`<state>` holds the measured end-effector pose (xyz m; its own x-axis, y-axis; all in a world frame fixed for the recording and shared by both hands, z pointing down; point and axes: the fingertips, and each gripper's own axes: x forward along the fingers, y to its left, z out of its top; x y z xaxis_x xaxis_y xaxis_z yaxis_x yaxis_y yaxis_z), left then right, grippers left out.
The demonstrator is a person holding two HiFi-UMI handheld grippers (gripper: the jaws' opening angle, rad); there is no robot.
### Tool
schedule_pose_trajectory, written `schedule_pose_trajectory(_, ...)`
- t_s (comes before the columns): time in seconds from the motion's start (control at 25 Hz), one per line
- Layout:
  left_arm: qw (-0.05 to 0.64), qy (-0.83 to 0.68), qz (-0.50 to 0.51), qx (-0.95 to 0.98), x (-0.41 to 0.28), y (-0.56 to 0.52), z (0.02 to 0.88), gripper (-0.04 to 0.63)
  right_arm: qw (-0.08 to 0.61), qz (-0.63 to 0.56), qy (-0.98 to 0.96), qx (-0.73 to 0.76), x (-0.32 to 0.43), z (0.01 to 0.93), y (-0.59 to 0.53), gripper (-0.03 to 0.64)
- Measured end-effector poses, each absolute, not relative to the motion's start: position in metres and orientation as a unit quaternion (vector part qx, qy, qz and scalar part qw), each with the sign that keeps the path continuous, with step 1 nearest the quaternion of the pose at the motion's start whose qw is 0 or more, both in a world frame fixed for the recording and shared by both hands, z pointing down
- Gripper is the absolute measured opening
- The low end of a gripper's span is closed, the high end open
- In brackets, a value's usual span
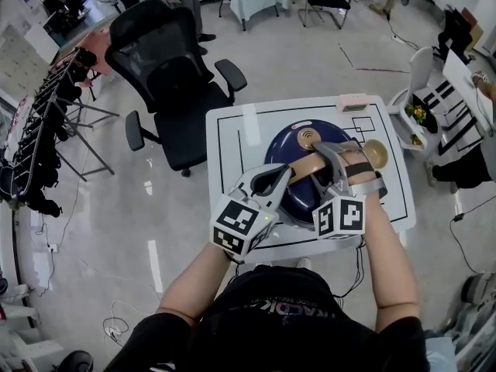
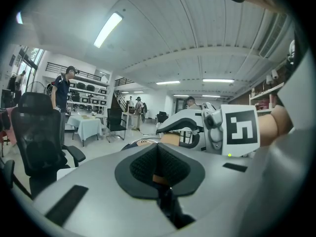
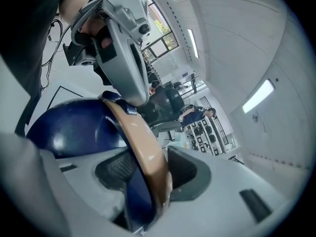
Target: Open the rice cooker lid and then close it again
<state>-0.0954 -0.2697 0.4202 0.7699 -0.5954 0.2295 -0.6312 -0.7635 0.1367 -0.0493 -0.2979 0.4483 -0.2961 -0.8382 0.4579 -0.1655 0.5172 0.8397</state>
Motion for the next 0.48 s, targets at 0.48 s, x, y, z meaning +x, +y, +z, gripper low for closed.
schedule_pose_trajectory(0.48,0.090,-0.339,0.097,0.932,-0.093,-0.271,0.409,0.002,0.460,-0.314,-0.752,0.353,-0.046,0.439,-0.298,0.189)
